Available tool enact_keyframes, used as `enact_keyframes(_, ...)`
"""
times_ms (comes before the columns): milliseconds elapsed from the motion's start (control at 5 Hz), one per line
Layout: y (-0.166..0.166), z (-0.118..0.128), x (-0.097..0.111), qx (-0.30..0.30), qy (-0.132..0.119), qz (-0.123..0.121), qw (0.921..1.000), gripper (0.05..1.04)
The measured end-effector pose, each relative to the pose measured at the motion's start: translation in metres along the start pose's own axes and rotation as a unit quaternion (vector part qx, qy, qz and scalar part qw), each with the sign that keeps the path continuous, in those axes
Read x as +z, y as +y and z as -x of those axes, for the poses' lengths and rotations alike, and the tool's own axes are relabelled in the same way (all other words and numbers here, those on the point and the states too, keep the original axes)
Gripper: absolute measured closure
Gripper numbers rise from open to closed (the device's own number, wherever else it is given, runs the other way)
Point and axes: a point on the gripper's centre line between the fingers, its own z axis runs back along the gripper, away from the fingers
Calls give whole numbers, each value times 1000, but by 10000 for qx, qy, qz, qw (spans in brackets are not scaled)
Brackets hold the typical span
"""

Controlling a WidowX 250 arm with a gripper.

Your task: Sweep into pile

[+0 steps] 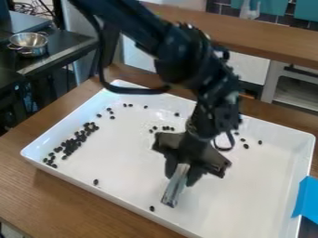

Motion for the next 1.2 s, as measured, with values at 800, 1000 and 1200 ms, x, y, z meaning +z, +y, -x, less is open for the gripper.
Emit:
enact_keyframes(800, 15, 15, -17, -85, 110, -85, 9999, 698)
enact_keyframes(1000, 29, 14, -20, -89, 172, -151, 9997, 698)
enact_keyframes(1200, 46, 9, -25, -229, 118, -354, 9990, 698)
